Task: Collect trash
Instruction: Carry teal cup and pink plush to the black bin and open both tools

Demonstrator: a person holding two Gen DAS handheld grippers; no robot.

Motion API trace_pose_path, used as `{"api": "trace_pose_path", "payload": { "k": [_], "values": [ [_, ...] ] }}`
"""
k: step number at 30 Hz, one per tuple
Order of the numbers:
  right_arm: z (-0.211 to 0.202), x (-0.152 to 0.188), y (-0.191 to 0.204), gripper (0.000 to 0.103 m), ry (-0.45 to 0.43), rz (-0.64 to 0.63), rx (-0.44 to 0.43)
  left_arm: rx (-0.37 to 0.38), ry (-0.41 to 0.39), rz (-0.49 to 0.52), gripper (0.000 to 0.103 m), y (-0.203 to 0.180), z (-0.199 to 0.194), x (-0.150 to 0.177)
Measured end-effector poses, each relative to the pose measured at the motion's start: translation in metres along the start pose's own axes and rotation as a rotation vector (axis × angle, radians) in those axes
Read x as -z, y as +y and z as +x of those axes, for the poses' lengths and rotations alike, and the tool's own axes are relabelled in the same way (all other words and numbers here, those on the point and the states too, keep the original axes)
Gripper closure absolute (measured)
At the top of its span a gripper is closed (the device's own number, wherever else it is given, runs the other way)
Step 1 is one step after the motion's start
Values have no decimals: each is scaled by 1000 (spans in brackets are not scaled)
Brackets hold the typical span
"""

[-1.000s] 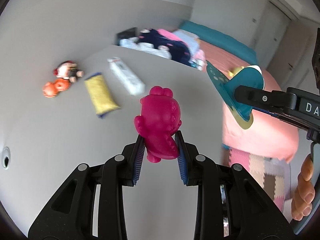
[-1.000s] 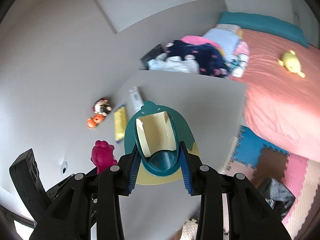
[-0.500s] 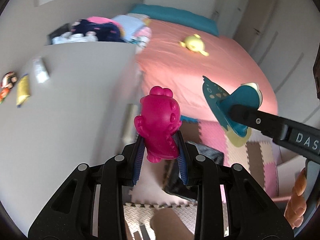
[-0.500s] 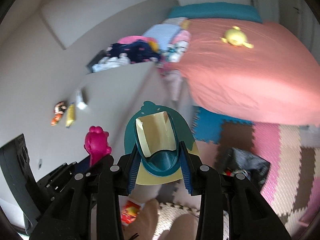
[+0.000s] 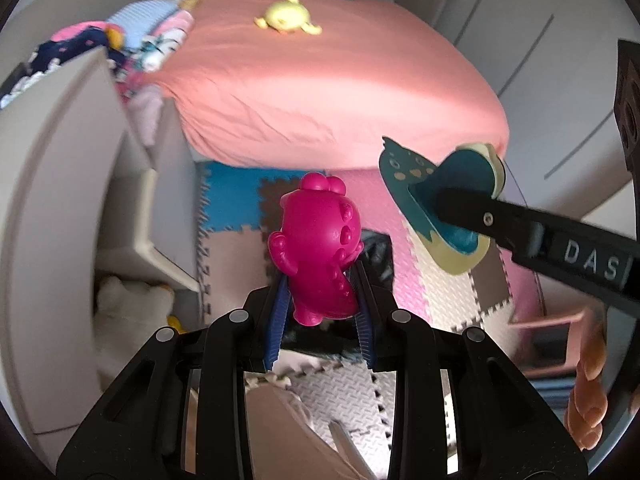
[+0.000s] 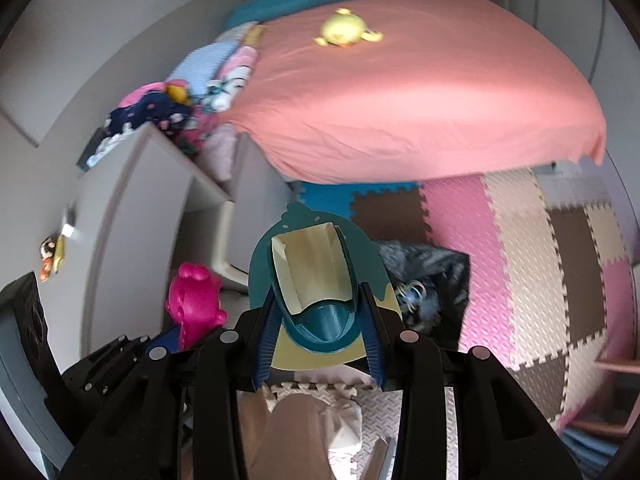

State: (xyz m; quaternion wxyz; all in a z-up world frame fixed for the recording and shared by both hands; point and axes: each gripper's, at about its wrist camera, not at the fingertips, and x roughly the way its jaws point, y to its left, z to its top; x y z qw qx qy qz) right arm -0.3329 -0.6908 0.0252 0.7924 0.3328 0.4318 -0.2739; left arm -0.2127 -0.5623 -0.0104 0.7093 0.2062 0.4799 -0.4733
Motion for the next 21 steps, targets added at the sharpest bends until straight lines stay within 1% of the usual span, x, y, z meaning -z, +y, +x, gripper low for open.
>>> {"api": "trace_pose_path", "payload": {
  "k": [5, 8, 9, 10, 11, 12, 13, 14, 17, 21],
  "values": [
    [13, 2, -37, 64, 30, 50, 51, 4, 74, 41, 73, -27, 29, 8],
    [25, 0, -47, 63, 77, 50, 79, 10, 113, 54, 72, -34, 42, 11],
    [30, -1, -49, 55, 102, 39, 111, 12, 134, 62, 64, -37, 46, 11],
    [33, -2, -51, 46, 115, 33, 144, 3, 147, 64, 34, -39, 49, 12],
    [36, -3, -56, 31, 110, 37, 196, -15, 155, 62, 14, -39, 51, 11],
    [35, -3, -59, 28, 93, 45, 225, -29, 136, 59, 6, -41, 49, 11],
    [35, -3, -62, 28, 82, 53, 243, -39, 104, 63, 6, -40, 45, 11],
    [36, -3, -67, 28, 79, 68, 254, -44, 96, 66, 6, -40, 42, 10],
    [39, -3, -77, 28, 90, 112, 220, -58, 104, 66, 6, -36, 42, 9],
    [40, -2, -73, 28, 91, 96, 217, -57, 99, 37, 6, -25, 42, 9]
  ]
}}
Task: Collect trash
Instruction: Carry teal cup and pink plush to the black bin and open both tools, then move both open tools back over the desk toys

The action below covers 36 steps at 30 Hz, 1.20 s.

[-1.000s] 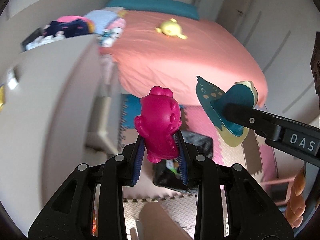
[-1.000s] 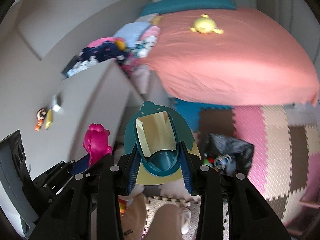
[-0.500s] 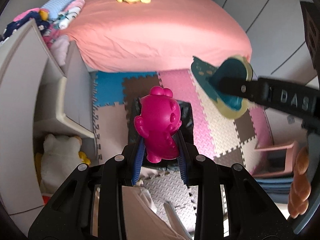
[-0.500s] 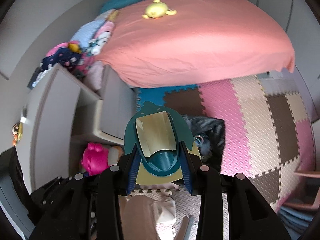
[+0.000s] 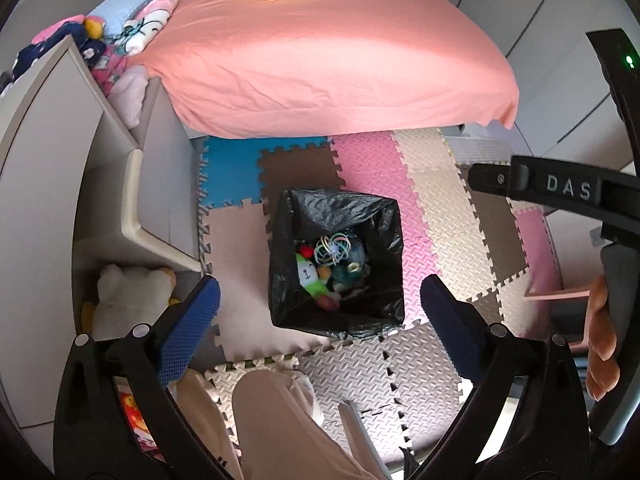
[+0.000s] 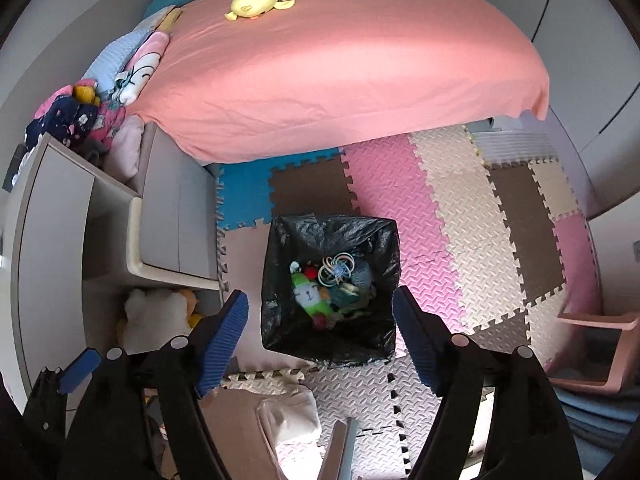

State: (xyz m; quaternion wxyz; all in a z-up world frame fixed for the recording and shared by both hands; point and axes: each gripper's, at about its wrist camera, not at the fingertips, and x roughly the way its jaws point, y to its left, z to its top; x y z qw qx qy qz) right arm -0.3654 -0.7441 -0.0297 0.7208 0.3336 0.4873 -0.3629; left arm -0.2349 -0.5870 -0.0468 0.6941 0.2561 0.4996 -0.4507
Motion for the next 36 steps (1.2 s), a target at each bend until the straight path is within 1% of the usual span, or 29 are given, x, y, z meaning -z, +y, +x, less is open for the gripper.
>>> {"api": "trace_pose_path", "payload": {
  "k": [7, 11, 17, 22, 26, 31, 36],
  "values": [
    [-9, -3, 20, 28, -18, -44, -4, 5, -20, -26, 6, 12, -7, 1],
    [-20, -3, 40, 28, -39, -79, -16, 13, -42, -51, 6, 24, -16, -1],
    [-38, -1, 78, 28, -80, -147, -41, 22, -88, -99, 6, 52, -35, 0],
    [-51, 0, 115, 28, -103, -207, -69, 18, -127, -145, 6, 85, -57, 3],
    [-61, 3, 155, 28, -120, -272, -94, 1, -128, -185, 6, 113, -70, 4],
    [-69, 3, 204, 28, -129, -341, -124, -68, -149, -240, 6, 158, -90, 10],
    [-76, 7, 262, 28, -132, -422, -156, -97, -200, -332, 6, 206, -113, 21]
  ]
}}
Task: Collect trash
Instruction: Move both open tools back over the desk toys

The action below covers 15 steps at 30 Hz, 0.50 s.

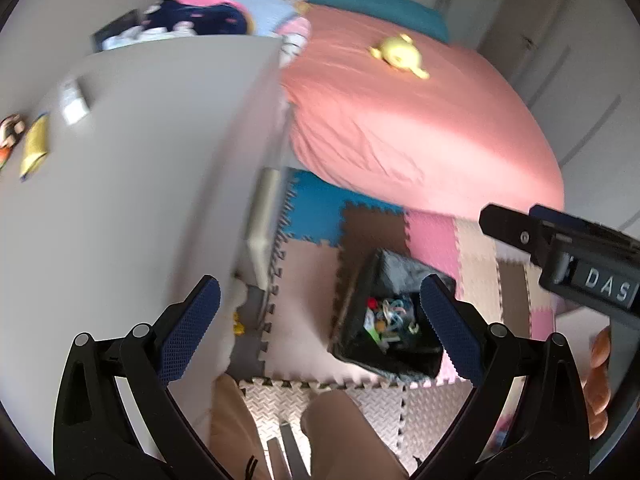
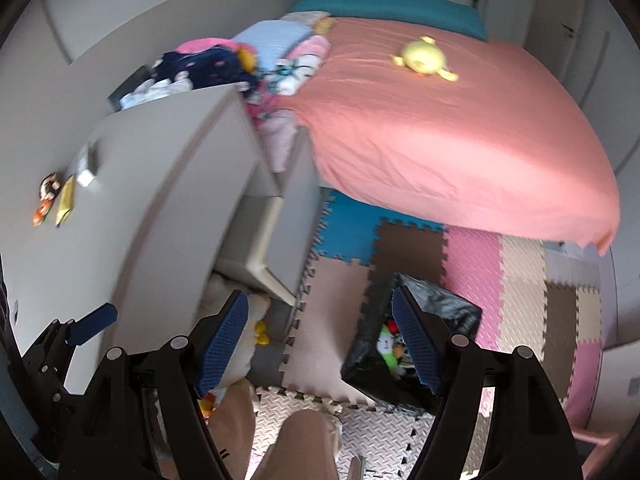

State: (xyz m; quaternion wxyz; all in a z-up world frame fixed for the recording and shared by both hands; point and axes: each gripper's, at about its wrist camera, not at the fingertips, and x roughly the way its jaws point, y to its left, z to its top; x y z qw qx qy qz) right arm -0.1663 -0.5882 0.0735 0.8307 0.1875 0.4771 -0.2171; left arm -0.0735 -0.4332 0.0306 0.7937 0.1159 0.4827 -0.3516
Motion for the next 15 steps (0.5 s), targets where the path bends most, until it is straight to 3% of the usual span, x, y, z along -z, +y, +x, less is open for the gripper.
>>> {"api": "trace_pose_path", "payload": {
  "k": [15],
  "values": [
    [19, -41, 152, 28, 14, -196, -135, -118, -71, -242, 6, 162, -50, -14]
  ]
}}
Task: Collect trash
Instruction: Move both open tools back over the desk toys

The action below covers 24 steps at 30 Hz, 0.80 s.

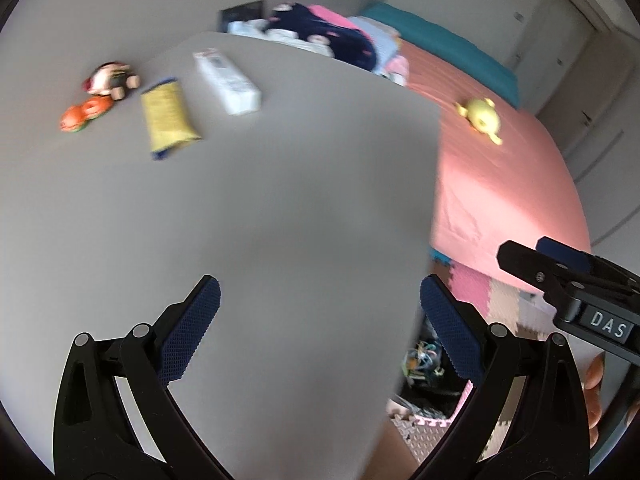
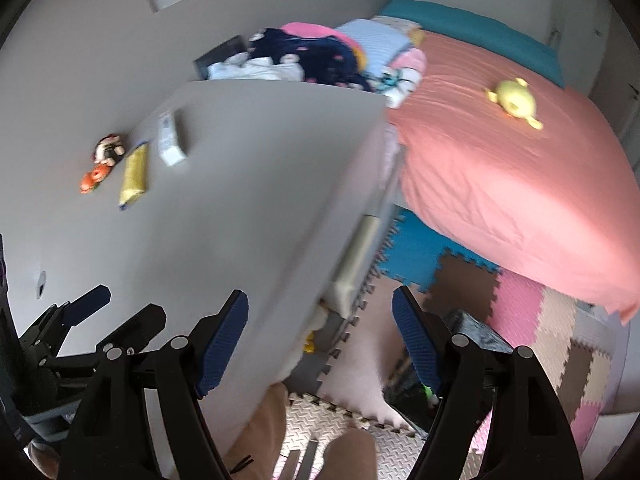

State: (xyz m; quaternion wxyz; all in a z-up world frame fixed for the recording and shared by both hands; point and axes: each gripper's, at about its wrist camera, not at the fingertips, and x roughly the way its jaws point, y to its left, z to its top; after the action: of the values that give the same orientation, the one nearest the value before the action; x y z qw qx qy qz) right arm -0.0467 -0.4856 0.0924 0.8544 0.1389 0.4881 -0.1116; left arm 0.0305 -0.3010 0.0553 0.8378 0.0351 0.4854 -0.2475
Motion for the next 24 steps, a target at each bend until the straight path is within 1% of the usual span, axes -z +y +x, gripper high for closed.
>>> {"api": "trace_pose_path", "payload": {
  "k": [7, 12, 14, 19, 20, 24],
  "values": [
    [23, -29, 60, 28, 4, -93, -74, -95, -28, -90, 6, 69, -6, -18],
    [42, -55, 101, 28, 16, -139, -125, -171, -48, -153, 6, 120, -3, -39],
    [52, -69, 119, 28, 25, -153, -151, -185, -50, -184, 6, 138, -3, -45],
    [70, -95, 156, 28, 29, -198, -200, -249, -64, -284, 6, 186, -3, -62],
    [75, -101, 165, 28, 32, -209, -211, -261, -63, -316, 6, 197, -2, -67],
    [94, -119, 192, 28, 40, -243, -244, -309, -56, -407, 6, 226, 1, -79]
  ]
}}
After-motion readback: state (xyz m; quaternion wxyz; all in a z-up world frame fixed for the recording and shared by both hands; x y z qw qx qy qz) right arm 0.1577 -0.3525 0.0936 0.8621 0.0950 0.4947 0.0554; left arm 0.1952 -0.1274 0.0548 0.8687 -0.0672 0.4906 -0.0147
